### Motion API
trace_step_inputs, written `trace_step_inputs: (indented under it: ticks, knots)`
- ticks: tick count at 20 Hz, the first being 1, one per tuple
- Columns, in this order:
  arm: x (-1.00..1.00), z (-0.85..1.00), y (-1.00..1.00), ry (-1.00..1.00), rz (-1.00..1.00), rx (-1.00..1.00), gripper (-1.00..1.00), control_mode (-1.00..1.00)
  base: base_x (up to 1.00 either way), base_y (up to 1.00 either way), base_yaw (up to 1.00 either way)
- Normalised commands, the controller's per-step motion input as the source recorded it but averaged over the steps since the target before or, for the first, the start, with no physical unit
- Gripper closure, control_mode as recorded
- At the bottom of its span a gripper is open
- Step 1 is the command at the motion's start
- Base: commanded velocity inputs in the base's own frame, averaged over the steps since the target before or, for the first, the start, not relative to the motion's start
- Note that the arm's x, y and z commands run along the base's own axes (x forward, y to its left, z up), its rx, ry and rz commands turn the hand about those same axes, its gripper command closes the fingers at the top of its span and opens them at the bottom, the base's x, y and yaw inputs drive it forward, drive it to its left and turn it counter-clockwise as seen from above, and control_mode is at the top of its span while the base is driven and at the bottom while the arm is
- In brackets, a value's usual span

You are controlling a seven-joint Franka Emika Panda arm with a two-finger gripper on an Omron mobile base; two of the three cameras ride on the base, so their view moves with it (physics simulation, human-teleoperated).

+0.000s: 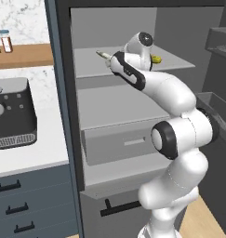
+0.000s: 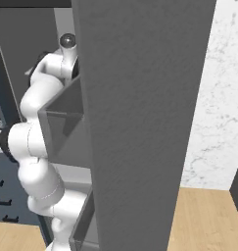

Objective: Place one cucumber and one fish in each tupperware on the nearby counter, to pack two identical lunches.

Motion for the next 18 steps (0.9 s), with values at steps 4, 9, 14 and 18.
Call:
trace_step_inputs:
  ticks: [4,9,14,18]
  knots:
    - [-1.0,-0.01,-0.07,-0.42,0.09,0.0,1.0,-1.0,0.0,0.0,0.0]
    - [-1.0,-0.01,-0.03,-0.42,0.1,0.0,1.0,-1.0,0.0,0.0,0.0]
    - [-1.0,-0.03,-0.26,-0.23,0.03,0.02,1.0,-1.0,0.0,0.0,0.0]
    - [-1.0,0.0,-0.47,0.04,0.0,0.0,1.0,-1.0,0.0,0.0,0.0]
